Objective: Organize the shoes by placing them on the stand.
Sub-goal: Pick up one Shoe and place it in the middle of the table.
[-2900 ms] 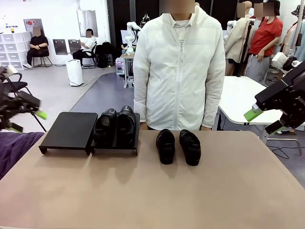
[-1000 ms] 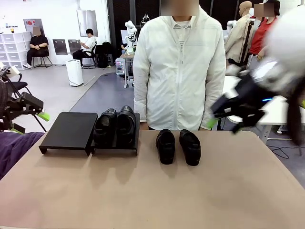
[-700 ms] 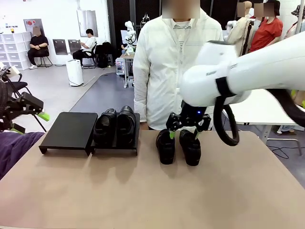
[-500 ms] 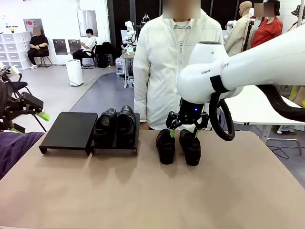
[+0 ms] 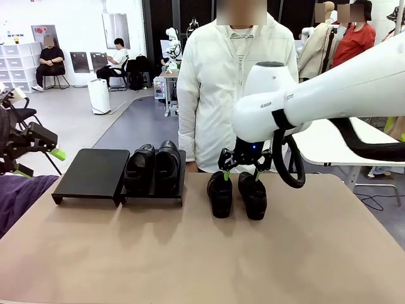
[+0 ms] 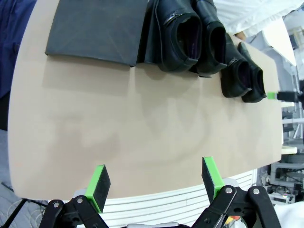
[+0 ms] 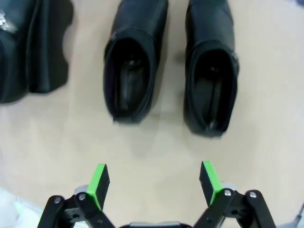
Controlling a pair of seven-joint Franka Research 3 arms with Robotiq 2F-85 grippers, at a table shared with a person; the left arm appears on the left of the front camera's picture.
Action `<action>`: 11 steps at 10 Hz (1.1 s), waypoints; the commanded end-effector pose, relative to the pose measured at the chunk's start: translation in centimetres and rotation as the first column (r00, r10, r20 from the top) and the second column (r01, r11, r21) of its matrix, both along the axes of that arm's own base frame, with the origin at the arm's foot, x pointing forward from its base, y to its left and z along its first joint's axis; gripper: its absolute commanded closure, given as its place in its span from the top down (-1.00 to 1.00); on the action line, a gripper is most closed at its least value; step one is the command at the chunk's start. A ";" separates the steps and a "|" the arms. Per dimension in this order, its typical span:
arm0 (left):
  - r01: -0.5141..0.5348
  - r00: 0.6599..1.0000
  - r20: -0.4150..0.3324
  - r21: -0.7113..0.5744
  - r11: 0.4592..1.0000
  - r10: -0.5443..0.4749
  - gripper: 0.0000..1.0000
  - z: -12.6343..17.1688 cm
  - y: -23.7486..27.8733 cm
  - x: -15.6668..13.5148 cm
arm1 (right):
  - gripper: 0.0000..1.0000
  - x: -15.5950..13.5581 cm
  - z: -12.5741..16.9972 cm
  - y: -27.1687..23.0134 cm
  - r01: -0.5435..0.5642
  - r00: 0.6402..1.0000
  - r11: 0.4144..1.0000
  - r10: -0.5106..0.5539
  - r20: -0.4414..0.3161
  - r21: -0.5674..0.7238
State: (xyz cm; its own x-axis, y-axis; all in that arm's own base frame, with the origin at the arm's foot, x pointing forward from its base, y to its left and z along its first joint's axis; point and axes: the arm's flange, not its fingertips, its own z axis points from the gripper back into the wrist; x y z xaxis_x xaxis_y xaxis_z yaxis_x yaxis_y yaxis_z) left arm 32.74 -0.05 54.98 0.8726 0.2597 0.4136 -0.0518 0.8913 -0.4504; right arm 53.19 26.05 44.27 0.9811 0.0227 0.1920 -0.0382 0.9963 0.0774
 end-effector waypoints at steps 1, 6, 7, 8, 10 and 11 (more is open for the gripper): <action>-0.003 1.000 0.001 -0.014 1.000 0.003 1.00 0.1 0.1 0.1 | 1.00 4.3 -1.3 2.7 0.081 0.996 0.996 -0.080 0.037 -0.025; -0.003 1.000 0.001 -0.014 1.000 0.003 1.00 0.1 0.1 0.1 | 1.00 8.2 -6.5 3.6 0.175 0.984 0.981 -0.176 -0.012 -0.080; -0.003 1.000 0.001 -0.014 1.000 0.003 1.00 0.1 0.1 0.1 | 1.00 8.2 -6.9 3.3 0.191 0.981 0.978 -0.193 -0.018 -0.082; -0.003 1.000 0.001 -0.014 1.000 0.003 1.00 0.1 0.1 0.1 | 1.00 8.1 -7.2 2.9 0.205 0.978 0.974 -0.207 -0.018 -0.094; -0.003 1.000 0.001 -0.014 1.000 0.003 1.00 0.1 0.1 0.1 | 1.00 8.7 -8.5 2.5 0.195 0.979 0.978 -0.199 -0.054 -0.076; -0.003 1.000 0.001 -0.014 1.000 0.003 1.00 0.1 0.1 0.1 | 1.00 8.8 -8.8 2.6 0.180 0.981 0.981 -0.184 -0.062 -0.070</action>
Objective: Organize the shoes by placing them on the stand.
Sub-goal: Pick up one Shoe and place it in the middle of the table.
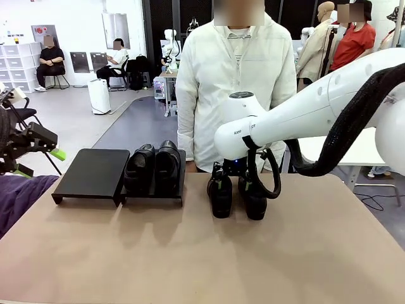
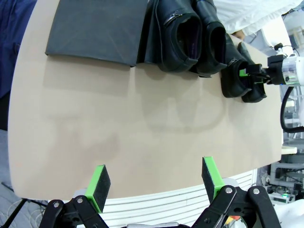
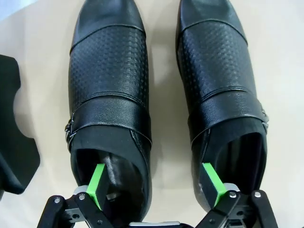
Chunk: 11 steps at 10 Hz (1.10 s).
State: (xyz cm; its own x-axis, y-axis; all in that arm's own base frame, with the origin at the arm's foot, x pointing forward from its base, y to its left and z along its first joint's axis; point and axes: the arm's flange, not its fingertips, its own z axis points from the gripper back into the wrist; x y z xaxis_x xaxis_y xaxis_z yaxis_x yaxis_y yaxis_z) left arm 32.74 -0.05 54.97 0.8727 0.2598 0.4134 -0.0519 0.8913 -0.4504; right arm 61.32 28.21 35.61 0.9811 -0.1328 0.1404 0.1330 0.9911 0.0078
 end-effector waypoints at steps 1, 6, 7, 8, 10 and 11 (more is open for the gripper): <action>-0.003 1.000 0.001 -0.014 1.000 0.003 1.00 0.1 0.1 0.0 | 1.00 0.6 -0.1 0.4 0.009 1.000 1.000 -0.009 -0.013 0.019; -0.003 1.000 0.001 -0.014 1.000 0.003 1.00 0.1 0.1 0.0 | -1.00 0.6 -0.2 0.4 -0.003 0.998 0.999 0.005 -0.059 0.036; -0.003 1.000 0.001 -0.014 1.000 0.003 1.00 0.1 0.1 0.0 | -1.00 0.6 -0.2 0.4 -0.010 0.998 0.999 0.012 -0.062 0.031; -0.003 1.000 0.001 -0.014 1.000 0.003 1.00 0.1 0.1 0.0 | -1.00 0.6 -0.2 0.4 -0.012 0.998 0.999 0.013 -0.061 0.030; -0.003 1.000 0.001 -0.014 1.000 0.003 1.00 0.1 0.1 0.0 | -1.00 0.7 -0.3 0.8 -0.038 0.997 0.999 0.039 -0.060 0.031; -0.003 1.000 0.001 -0.014 1.000 0.003 1.00 0.1 0.1 0.0 | -1.00 0.8 -0.3 1.0 -0.044 0.997 0.999 0.046 -0.062 0.031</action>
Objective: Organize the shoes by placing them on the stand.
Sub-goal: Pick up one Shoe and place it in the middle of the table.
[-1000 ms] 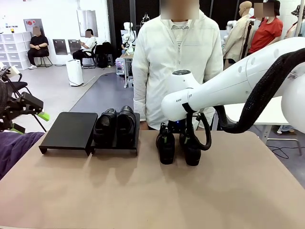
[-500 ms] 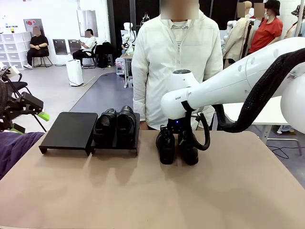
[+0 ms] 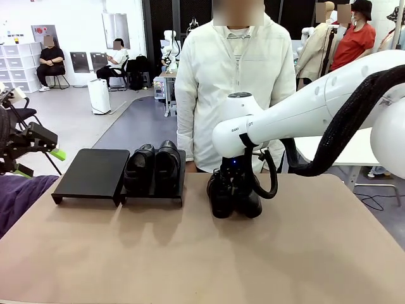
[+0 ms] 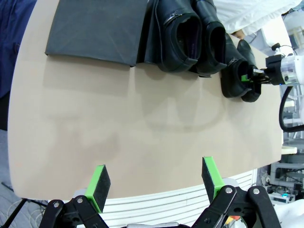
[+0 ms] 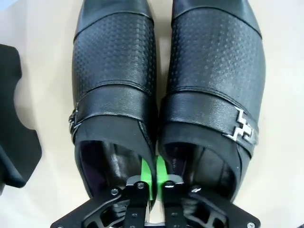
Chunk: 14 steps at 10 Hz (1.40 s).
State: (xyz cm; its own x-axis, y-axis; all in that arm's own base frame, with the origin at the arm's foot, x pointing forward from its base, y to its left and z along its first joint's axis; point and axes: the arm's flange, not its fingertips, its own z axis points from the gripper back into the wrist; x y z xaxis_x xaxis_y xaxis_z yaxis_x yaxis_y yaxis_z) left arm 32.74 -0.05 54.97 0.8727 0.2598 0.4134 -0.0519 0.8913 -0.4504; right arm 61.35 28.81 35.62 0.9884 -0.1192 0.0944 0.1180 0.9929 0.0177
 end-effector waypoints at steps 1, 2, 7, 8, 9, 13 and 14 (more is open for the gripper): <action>-0.003 1.000 0.001 -0.014 1.000 0.003 1.00 0.1 0.1 0.0 | -1.00 0.8 -0.3 0.4 -0.037 0.999 0.999 0.037 -0.022 0.024; -0.003 1.000 0.001 -0.014 1.000 0.003 1.00 0.1 0.1 0.0 | -1.00 0.9 -0.3 0.4 -0.043 0.999 0.999 0.044 -0.029 0.030; -0.003 1.000 0.001 -0.014 1.000 0.003 1.00 0.1 0.1 0.0 | -1.00 0.0 1.9 -0.7 -0.084 0.996 0.993 0.085 -0.012 0.084; -0.003 1.000 0.001 -0.014 1.000 0.003 1.00 0.1 0.1 0.0 | -1.00 -1.5 4.7 -1.5 -0.136 0.991 0.985 0.136 0.002 0.108; -0.003 1.000 0.001 -0.014 1.000 0.003 1.00 0.1 0.1 0.0 | -1.00 -4.1 8.7 -2.8 -0.193 0.981 0.968 0.194 0.005 0.161; -0.003 1.000 0.001 -0.014 1.000 0.003 1.00 0.1 0.1 0.0 | -1.00 -22.8 15.6 -7.3 -0.279 0.960 0.954 0.279 0.011 0.109; -0.003 1.000 0.001 -0.014 1.000 0.003 1.00 0.1 0.1 0.0 | -1.00 -26.8 14.8 -7.9 -0.243 0.969 0.961 0.235 0.070 0.133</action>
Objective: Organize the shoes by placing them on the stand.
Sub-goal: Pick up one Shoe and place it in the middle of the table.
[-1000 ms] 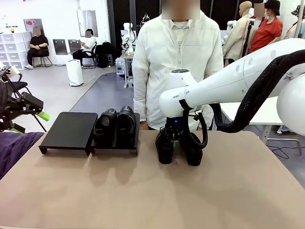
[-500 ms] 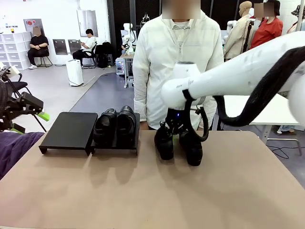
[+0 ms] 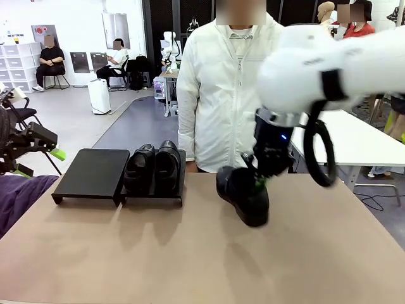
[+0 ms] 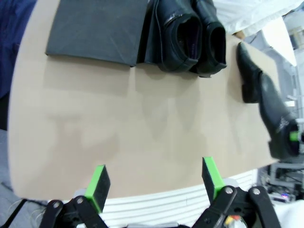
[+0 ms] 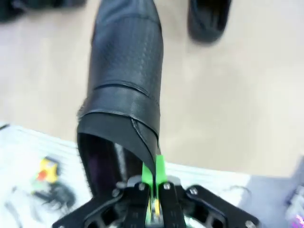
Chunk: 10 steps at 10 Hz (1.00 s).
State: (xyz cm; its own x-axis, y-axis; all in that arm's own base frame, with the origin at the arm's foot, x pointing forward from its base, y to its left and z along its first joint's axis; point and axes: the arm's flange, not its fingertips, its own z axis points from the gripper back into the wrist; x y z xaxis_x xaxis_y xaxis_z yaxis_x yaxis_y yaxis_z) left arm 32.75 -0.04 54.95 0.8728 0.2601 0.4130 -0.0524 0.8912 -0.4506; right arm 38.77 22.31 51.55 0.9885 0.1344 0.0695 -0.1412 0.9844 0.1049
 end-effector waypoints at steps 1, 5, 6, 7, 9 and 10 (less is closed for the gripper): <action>-0.003 1.000 0.002 -0.014 1.000 0.003 1.00 0.1 0.1 0.0 | -1.00 -7.2 -2.2 -1.7 0.044 0.992 0.993 -0.057 0.115 0.111; -0.003 1.000 0.002 -0.014 1.000 0.003 1.00 0.1 0.1 0.0 | -1.00 -6.9 -2.2 -2.2 0.053 0.996 0.997 -0.057 0.063 0.060; -0.003 1.000 0.002 -0.014 1.000 0.003 1.00 0.1 0.1 0.0 | -1.00 -6.9 -2.2 -2.2 0.053 0.996 0.997 -0.057 0.063 0.060; -0.003 1.000 0.002 -0.014 1.000 0.003 1.00 0.1 0.1 0.0 | -1.00 -6.9 -3.1 -2.7 0.070 0.995 0.996 -0.074 0.074 0.064; -0.003 1.000 0.002 -0.014 1.000 0.003 1.00 0.1 0.1 0.0 | -1.00 -8.9 -5.2 2.9 0.224 0.972 0.971 -0.229 0.047 0.080; -0.003 1.000 0.002 -0.014 1.000 0.003 1.00 0.1 0.1 0.0 | -1.00 -9.7 -6.6 5.0 0.276 0.959 0.957 -0.281 0.048 0.089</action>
State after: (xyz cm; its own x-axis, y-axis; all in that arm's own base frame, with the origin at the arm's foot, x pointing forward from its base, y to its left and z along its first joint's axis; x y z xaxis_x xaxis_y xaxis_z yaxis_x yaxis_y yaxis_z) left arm 32.74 -0.05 54.97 0.8727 0.2599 0.4133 -0.0521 0.8912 -0.4505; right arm 29.67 24.57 46.12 0.9918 -0.0655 0.1098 0.0490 0.9879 0.1470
